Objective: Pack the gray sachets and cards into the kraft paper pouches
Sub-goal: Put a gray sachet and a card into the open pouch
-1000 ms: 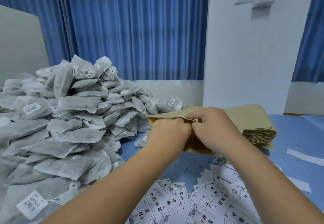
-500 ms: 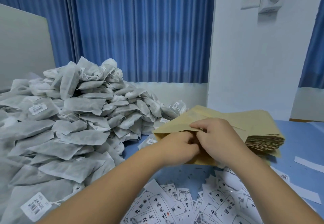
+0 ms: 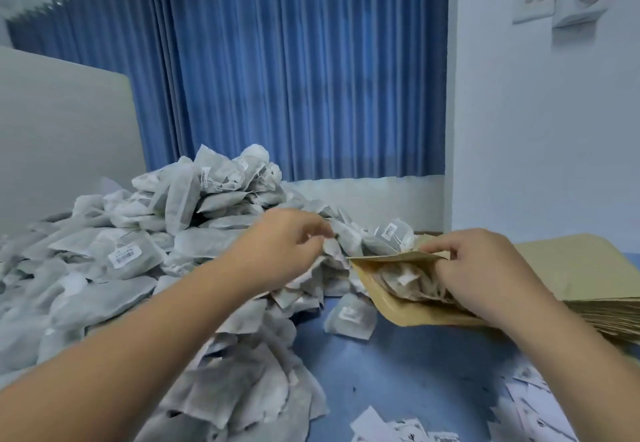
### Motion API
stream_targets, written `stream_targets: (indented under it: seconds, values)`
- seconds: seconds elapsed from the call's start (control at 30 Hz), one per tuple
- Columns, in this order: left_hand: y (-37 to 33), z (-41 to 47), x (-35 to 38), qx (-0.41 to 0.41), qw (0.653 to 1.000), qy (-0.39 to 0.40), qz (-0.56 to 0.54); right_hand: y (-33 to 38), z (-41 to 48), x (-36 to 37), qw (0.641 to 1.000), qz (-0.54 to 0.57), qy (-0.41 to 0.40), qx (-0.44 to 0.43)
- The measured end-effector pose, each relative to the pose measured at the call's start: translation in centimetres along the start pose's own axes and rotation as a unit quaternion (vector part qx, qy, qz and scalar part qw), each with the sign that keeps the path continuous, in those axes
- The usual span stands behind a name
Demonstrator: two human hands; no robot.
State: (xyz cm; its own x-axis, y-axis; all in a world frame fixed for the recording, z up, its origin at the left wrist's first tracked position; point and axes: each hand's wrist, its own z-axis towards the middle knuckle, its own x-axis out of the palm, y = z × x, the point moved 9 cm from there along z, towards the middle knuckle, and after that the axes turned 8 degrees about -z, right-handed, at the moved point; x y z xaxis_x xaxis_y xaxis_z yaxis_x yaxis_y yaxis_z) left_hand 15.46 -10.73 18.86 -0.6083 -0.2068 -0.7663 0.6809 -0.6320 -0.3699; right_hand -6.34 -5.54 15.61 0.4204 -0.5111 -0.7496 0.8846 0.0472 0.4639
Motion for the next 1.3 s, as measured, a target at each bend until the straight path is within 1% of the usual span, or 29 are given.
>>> stream_targets:
  seconds: [0.07, 0.13, 0.2, 0.27, 0.37, 0.43, 0.5, 0.6, 0.7, 0.87, 0.97, 1.03, 1.07, 1.17, 1.3]
  values:
    - [2.8, 1.4, -2.5, -0.026, 0.996, -0.033, 0.075, 1.6, 1.5, 0.5, 1.0, 0.005, 0.002, 0.006]
    - [5.6, 2.4, -4.6, -0.055, 0.985, -0.056, 0.151, 2.7, 2.4, 1.2, 1.0, 0.025, -0.012, 0.01]
    - [7.8, 3.2, -6.3, -0.068, 0.975, -0.081, 0.193, 3.2, 2.8, 2.3, 0.999, 0.041, -0.018, 0.018]
    - [8.8, 3.9, -7.5, -0.059, 0.967, -0.107, 0.224, 3.2, 2.7, 3.8, 0.999, 0.039, -0.009, 0.02]
    - [8.6, 5.7, -8.8, -0.02, 0.943, -0.15, 0.296, 3.0, 3.0, 5.4, 0.999, 0.028, 0.011, 0.021]
    - [8.4, 7.5, -9.0, -0.025, 0.929, -0.158, 0.334, 2.3, 3.3, 5.4, 0.999, 0.038, 0.009, 0.037]
    - [8.8, 9.7, -8.6, -0.049, 0.922, -0.142, 0.357, 1.3, 3.6, 5.1, 0.998, 0.043, -0.001, 0.051]
    - [10.3, 12.6, -6.8, -0.087, 0.913, -0.074, 0.393, 0.5, 3.7, 5.6, 0.998, 0.023, 0.013, 0.06]
    - [12.4, 14.4, -5.0, -0.156, 0.901, -0.01, 0.405, 0.2, 3.9, 6.2, 0.998, 0.009, 0.025, 0.058]
    - [14.8, 15.4, -3.8, -0.245, 0.875, -0.011, 0.418, -0.4, 4.4, 6.6, 0.998, 0.008, 0.029, 0.052]
    - [15.6, 15.3, -4.7, -0.309, 0.833, -0.005, 0.459, -0.5, 4.5, 6.5, 0.998, 0.011, 0.025, 0.048]
    - [15.9, 15.2, -5.4, -0.331, 0.819, -0.019, 0.469, -0.5, 4.6, 6.5, 0.999, 0.008, 0.023, 0.042]
    - [16.2, 15.1, -5.5, -0.338, 0.824, -0.021, 0.454, -0.5, 4.6, 6.5, 0.999, 0.005, 0.022, 0.041]
    - [17.0, 14.8, -5.0, -0.325, 0.865, 0.001, 0.382, -0.4, 4.5, 6.4, 0.999, 0.003, 0.022, 0.041]
    - [16.6, 14.5, -4.9, -0.227, 0.896, -0.017, 0.382, -0.3, 4.5, 6.3, 0.999, -0.004, 0.025, 0.044]
